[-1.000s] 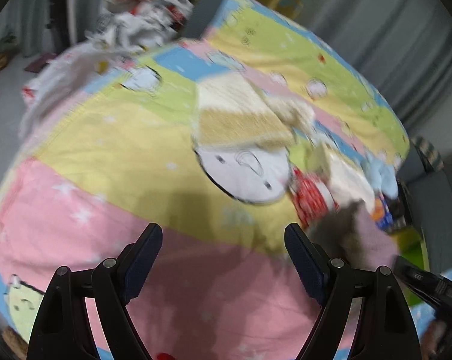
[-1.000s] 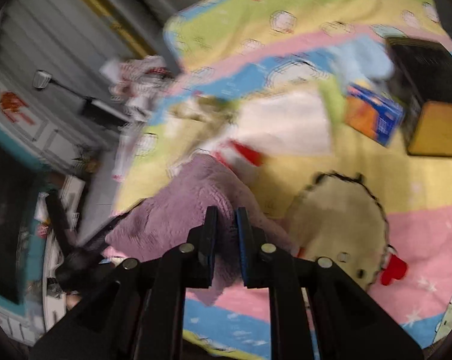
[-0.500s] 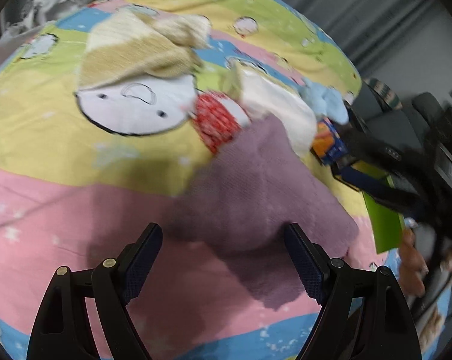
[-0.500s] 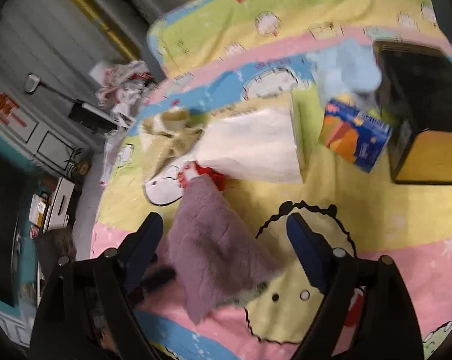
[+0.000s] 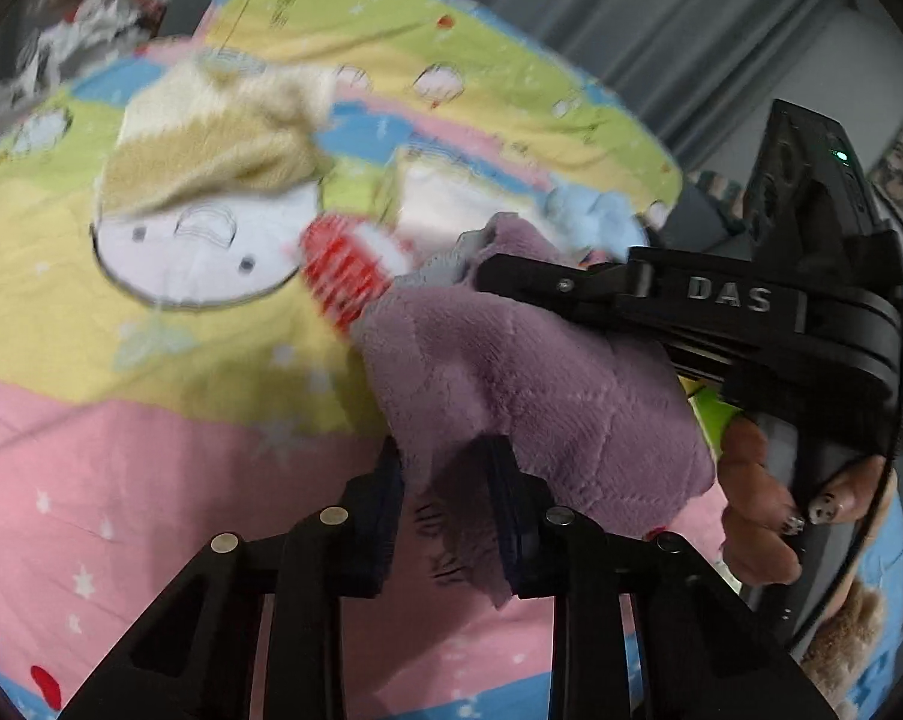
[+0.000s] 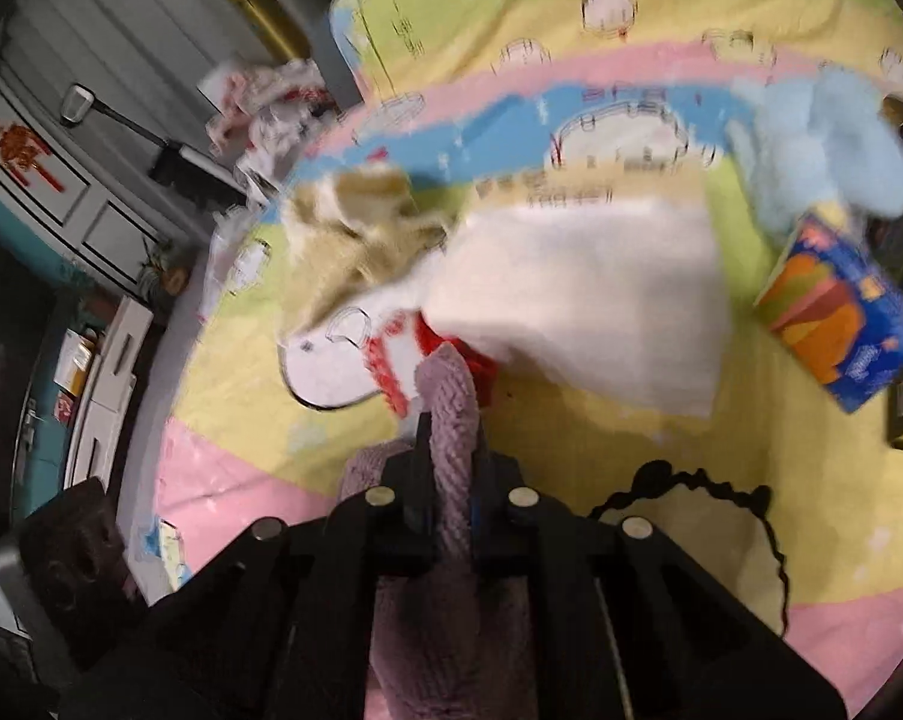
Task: Organize soft objects
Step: 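Lift the mauve towel with the right gripper toward the green box, then lower the mauve towel into the green box and open the right gripper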
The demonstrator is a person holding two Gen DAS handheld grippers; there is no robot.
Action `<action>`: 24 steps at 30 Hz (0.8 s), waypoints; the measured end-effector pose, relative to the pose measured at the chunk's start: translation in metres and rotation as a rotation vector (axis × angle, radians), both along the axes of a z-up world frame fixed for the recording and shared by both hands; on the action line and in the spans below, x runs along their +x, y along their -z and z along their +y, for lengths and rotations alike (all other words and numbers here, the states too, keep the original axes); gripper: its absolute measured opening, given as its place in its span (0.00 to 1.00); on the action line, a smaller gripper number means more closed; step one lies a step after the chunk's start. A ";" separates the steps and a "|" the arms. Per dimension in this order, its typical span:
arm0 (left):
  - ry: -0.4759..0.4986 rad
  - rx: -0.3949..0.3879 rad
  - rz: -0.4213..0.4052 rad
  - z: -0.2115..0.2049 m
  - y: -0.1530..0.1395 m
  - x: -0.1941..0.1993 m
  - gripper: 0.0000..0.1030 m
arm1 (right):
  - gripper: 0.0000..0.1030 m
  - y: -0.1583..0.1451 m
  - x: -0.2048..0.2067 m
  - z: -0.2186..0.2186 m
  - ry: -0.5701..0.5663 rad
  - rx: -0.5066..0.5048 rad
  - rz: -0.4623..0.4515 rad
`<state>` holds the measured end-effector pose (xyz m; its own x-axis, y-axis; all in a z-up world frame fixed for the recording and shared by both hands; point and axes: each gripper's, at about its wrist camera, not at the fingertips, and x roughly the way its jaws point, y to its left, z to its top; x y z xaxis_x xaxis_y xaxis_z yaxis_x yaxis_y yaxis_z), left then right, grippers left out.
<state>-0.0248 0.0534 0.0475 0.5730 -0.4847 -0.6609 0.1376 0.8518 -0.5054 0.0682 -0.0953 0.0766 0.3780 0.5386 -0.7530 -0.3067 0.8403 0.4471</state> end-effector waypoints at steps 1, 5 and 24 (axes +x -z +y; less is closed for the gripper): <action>0.003 -0.007 -0.018 0.000 -0.006 -0.002 0.27 | 0.07 -0.012 -0.006 -0.003 0.001 0.009 -0.035; 0.015 -0.045 -0.117 -0.008 -0.042 -0.011 0.27 | 0.08 -0.052 -0.023 -0.017 0.031 0.064 -0.155; 0.253 -0.097 -0.276 -0.165 -0.126 0.012 0.27 | 0.08 -0.128 -0.072 -0.173 0.290 0.233 -0.353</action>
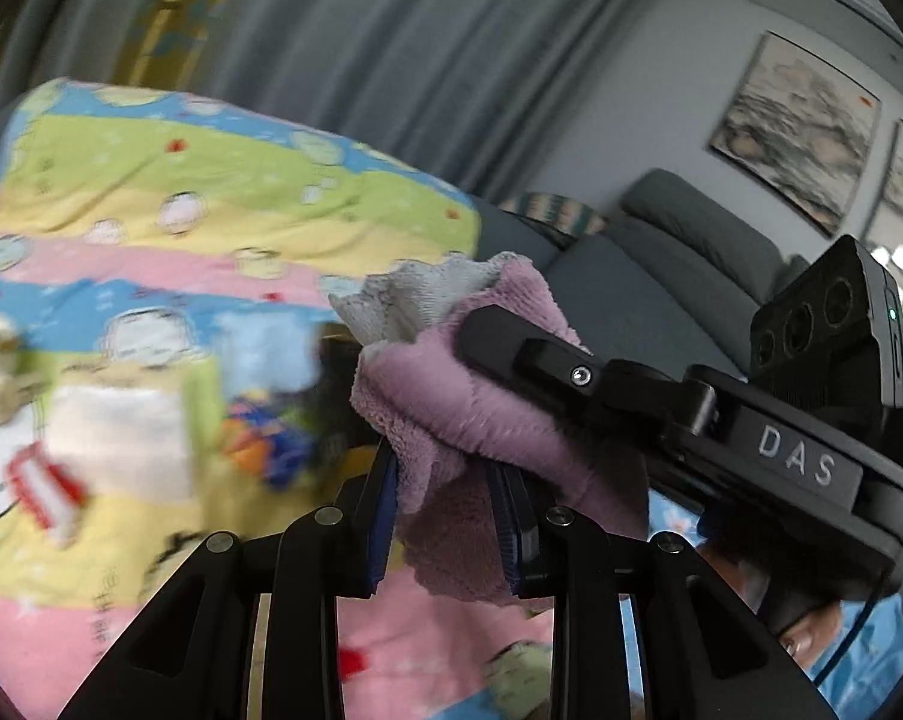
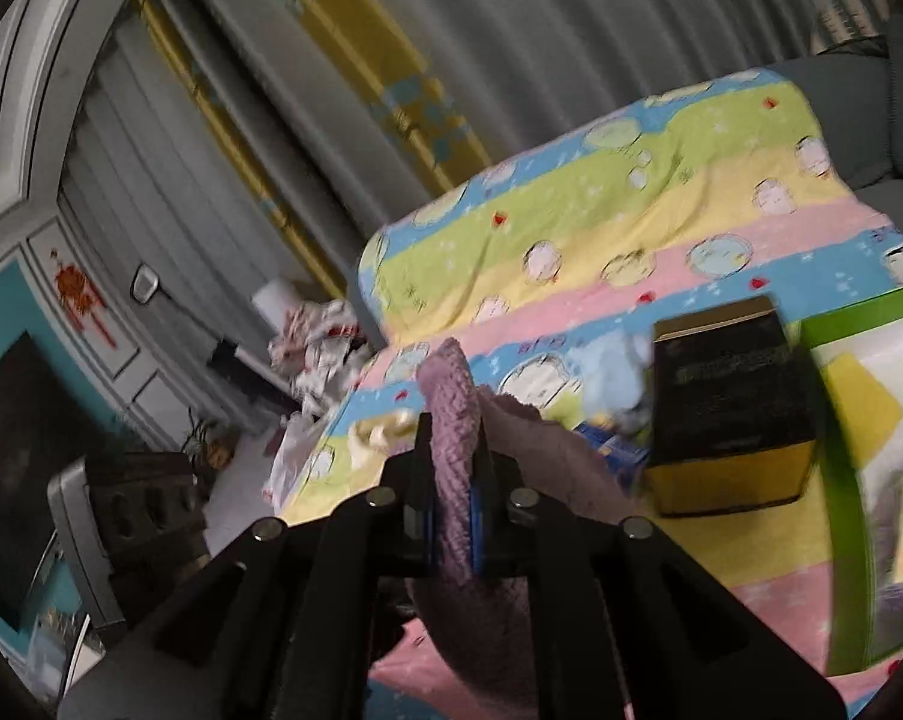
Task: Organize soft objects
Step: 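Lower the mauve towel into the green box and open the right gripper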
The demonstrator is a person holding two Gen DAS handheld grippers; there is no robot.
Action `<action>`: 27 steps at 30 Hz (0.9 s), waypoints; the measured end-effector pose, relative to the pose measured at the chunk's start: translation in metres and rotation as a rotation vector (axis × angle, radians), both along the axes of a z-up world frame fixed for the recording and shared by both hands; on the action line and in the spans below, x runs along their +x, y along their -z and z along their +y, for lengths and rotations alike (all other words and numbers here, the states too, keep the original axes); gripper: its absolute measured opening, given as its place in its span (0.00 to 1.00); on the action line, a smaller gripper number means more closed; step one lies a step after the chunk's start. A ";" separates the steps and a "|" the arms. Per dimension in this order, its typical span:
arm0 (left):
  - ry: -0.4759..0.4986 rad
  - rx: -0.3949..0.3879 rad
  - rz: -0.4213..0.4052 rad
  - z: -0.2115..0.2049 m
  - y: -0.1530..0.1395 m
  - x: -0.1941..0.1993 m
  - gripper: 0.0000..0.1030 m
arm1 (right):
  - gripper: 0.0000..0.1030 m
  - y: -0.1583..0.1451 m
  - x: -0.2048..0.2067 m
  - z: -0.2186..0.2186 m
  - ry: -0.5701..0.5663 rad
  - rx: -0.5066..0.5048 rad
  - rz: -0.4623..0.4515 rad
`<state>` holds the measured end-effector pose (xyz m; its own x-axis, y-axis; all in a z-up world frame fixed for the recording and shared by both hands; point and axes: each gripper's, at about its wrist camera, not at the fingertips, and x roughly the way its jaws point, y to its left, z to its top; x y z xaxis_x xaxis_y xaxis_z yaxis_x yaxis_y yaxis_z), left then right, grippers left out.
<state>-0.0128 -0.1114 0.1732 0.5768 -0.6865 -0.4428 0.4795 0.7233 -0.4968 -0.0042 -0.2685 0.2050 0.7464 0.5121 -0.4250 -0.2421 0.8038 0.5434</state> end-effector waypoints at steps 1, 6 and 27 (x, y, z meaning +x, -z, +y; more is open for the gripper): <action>0.020 0.003 -0.012 -0.012 -0.004 0.001 0.27 | 0.08 -0.002 -0.004 -0.010 0.014 0.021 -0.013; 0.129 0.010 -0.057 -0.074 -0.017 0.010 0.27 | 0.09 -0.010 -0.021 -0.062 0.103 0.099 -0.055; 0.257 0.099 0.165 -0.221 0.057 0.059 0.27 | 0.11 0.059 -0.008 -0.185 0.599 -0.046 0.190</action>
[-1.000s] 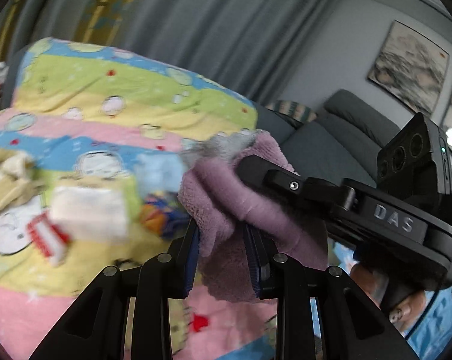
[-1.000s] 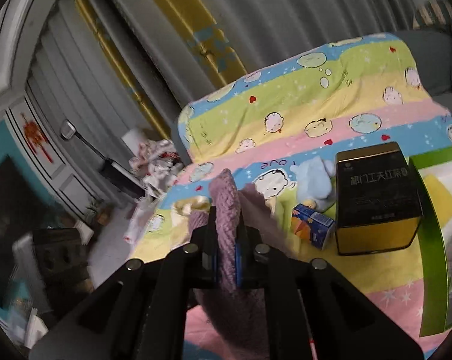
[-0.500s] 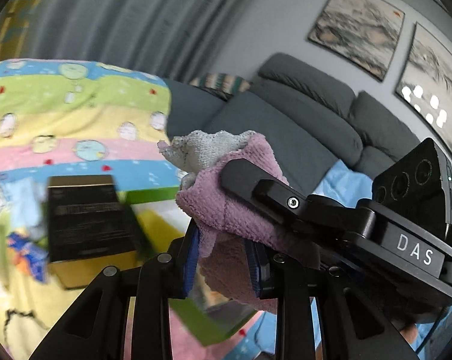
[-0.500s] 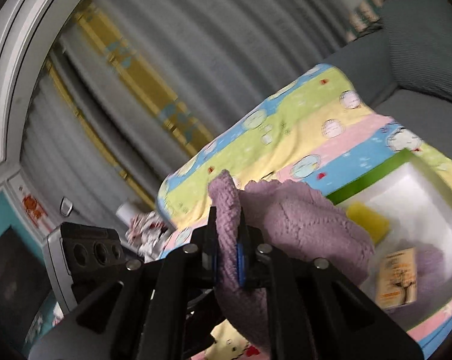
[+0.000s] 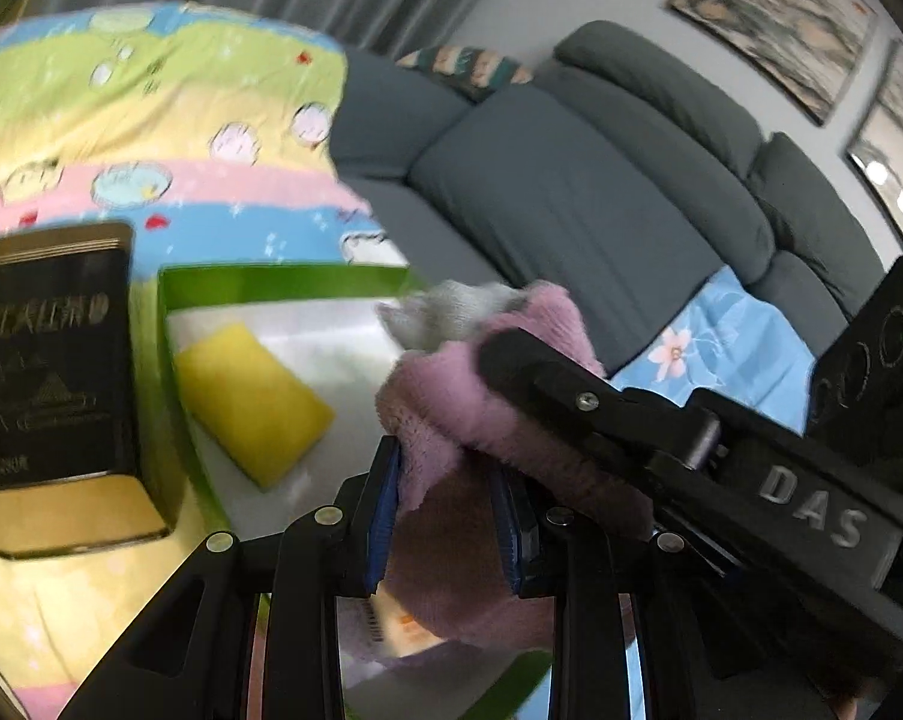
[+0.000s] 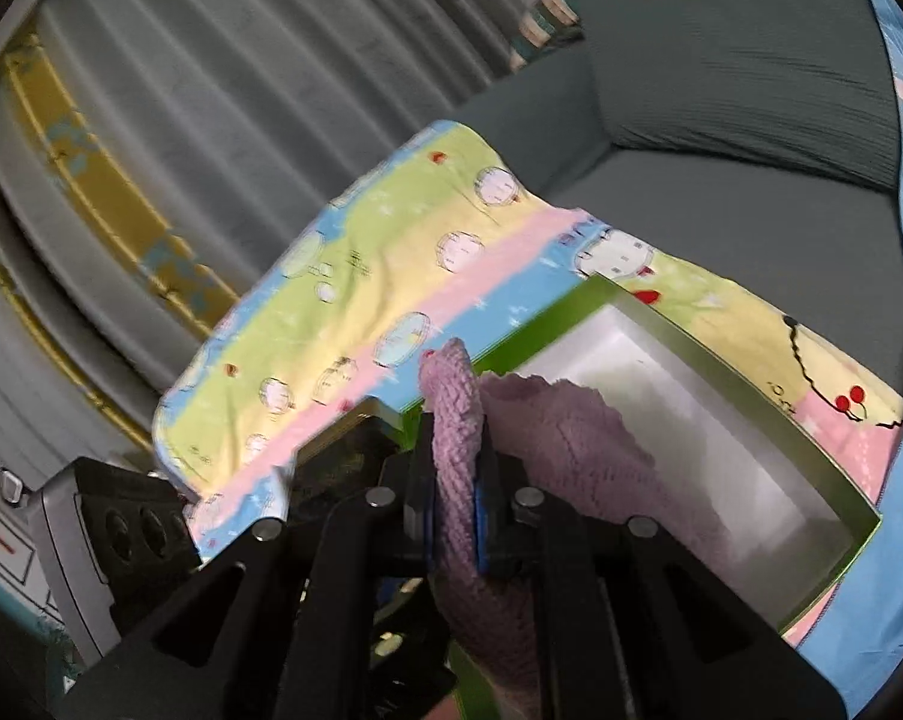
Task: Organize soft objects
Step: 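Lower the mauve towel into the green box and open the right gripper, then move the right gripper back over the items on the bed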
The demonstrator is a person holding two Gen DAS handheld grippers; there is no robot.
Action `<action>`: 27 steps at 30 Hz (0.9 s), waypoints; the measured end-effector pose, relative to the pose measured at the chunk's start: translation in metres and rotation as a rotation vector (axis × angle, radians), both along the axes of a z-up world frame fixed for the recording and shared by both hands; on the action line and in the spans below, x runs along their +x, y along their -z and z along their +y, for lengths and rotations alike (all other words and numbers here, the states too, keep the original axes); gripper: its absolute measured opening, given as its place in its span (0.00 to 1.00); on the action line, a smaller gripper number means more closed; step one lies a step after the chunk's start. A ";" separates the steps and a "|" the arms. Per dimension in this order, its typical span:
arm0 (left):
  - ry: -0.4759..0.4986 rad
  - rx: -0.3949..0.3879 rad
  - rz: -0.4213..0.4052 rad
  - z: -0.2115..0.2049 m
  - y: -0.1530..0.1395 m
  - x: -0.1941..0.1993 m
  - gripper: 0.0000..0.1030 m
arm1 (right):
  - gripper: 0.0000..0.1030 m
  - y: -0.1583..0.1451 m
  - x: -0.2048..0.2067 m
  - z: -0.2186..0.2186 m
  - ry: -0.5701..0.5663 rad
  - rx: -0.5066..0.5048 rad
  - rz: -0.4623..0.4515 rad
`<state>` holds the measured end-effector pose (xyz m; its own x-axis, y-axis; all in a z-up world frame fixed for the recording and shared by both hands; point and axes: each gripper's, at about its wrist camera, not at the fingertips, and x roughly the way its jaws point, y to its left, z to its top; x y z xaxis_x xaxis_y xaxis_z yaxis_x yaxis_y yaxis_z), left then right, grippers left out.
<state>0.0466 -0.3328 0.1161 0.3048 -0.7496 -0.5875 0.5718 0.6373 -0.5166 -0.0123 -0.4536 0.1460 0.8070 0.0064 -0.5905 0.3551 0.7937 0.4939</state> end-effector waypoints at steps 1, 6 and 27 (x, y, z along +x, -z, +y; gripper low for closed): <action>-0.016 0.006 0.004 0.002 0.003 0.002 0.27 | 0.11 0.002 0.002 -0.001 0.020 -0.019 0.022; -0.041 0.047 0.003 0.010 0.005 0.000 0.27 | 0.14 0.022 0.011 -0.013 0.077 -0.047 0.163; -0.215 0.036 -0.134 0.151 -0.050 -0.032 0.84 | 0.88 -0.039 -0.022 0.032 0.135 -0.246 0.052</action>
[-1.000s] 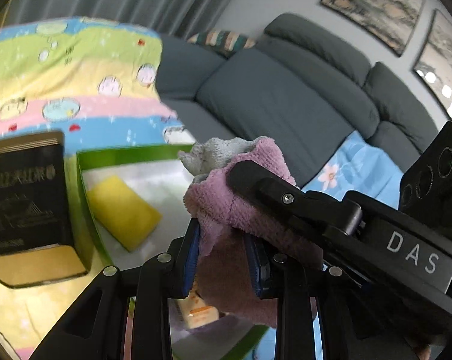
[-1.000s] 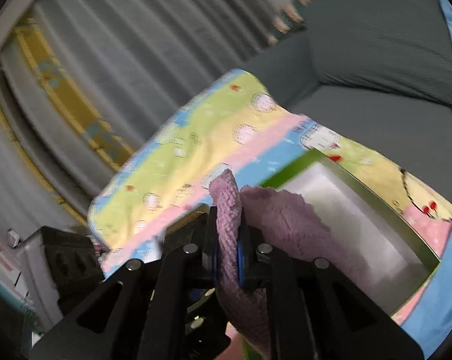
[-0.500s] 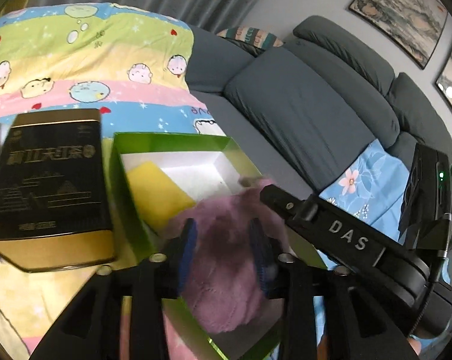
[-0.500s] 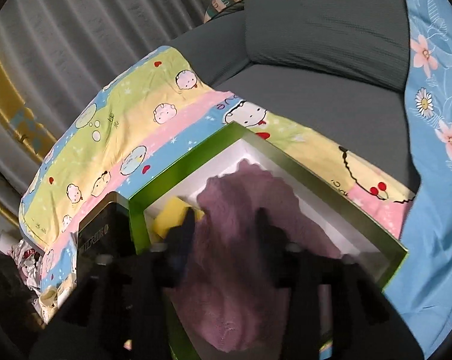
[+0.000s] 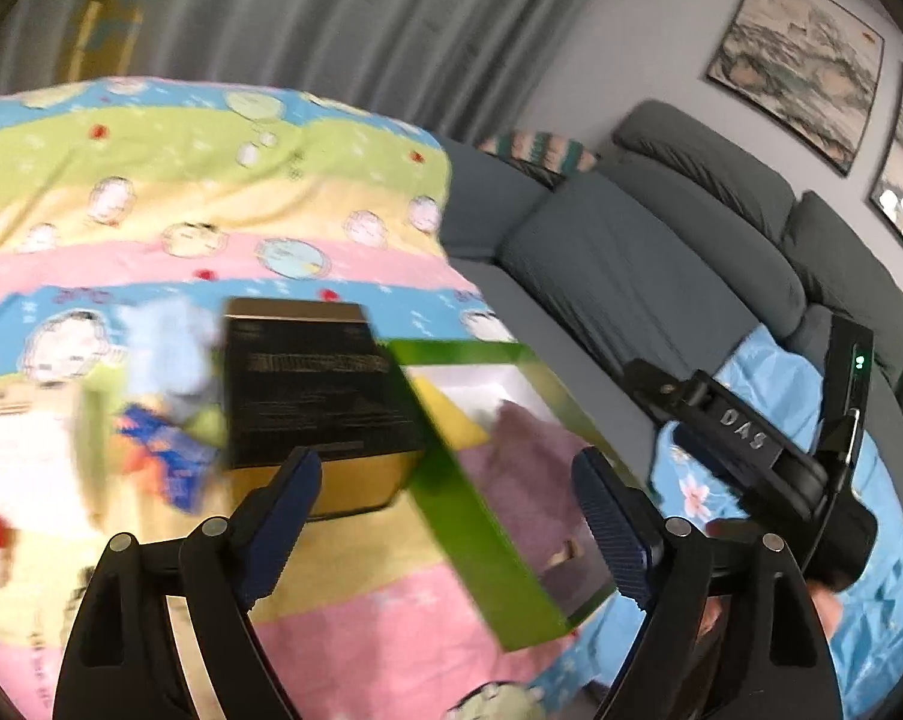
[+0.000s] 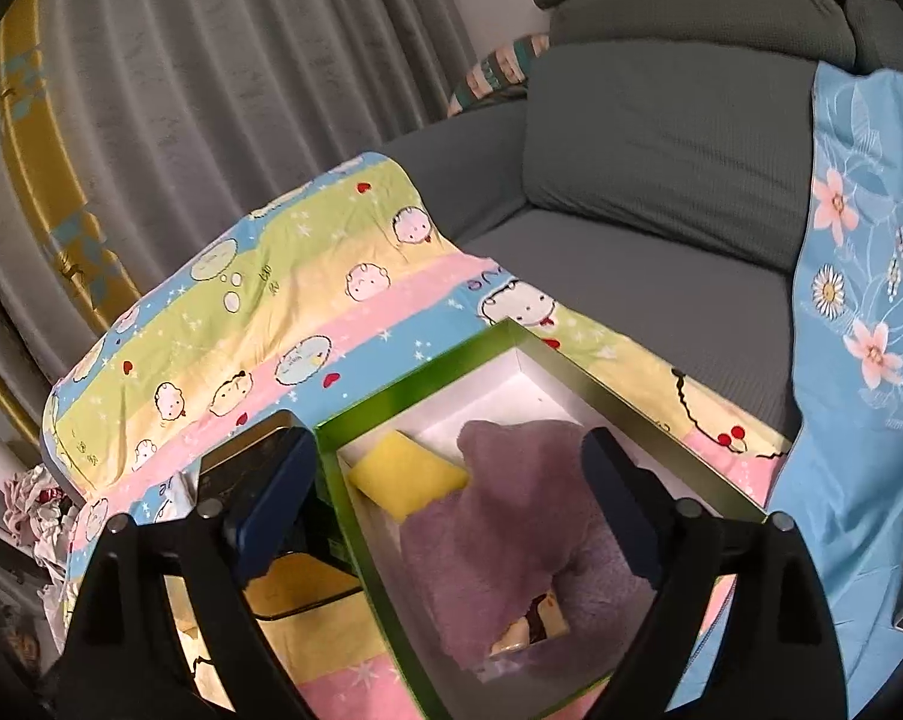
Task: Organize soft objects
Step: 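Move the right gripper back over the items on the bed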
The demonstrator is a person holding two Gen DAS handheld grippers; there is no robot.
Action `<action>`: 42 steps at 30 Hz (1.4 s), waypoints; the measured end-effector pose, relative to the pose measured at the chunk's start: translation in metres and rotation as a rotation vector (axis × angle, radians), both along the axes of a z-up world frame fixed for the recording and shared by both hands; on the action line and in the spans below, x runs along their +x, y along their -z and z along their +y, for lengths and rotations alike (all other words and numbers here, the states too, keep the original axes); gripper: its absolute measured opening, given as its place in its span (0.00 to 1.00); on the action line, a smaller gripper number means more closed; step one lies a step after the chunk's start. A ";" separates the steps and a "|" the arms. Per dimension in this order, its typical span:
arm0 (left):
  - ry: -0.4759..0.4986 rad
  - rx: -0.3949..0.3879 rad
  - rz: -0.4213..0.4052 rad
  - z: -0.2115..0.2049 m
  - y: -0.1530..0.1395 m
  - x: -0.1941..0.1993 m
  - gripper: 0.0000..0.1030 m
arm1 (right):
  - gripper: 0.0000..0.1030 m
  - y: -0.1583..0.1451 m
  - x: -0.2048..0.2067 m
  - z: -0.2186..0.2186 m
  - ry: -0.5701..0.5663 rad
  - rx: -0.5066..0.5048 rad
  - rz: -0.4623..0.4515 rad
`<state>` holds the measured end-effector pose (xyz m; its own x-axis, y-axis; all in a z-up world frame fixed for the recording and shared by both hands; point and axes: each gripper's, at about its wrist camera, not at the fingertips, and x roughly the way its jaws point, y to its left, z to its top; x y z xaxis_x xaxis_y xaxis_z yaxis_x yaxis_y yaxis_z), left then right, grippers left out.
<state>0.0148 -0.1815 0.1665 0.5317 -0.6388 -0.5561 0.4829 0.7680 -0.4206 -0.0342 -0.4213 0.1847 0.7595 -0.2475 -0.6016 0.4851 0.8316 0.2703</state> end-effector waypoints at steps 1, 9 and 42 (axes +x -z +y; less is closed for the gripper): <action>-0.015 0.009 0.000 0.006 -0.001 -0.001 0.84 | 0.90 -0.003 -0.001 0.004 -0.002 -0.008 -0.004; -0.205 0.082 -0.007 0.096 0.009 -0.015 0.84 | 0.97 -0.018 -0.004 0.041 -0.044 -0.084 -0.016; -0.776 0.208 0.259 0.343 0.122 -0.014 0.84 | 0.80 0.124 0.101 0.367 -0.842 0.114 0.334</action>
<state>0.0003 0.1614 0.0446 0.6173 -0.0162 -0.7865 -0.3057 0.9163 -0.2589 0.0664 -0.0541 0.0609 0.4439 0.3839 -0.8097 -0.2023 0.9232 0.3269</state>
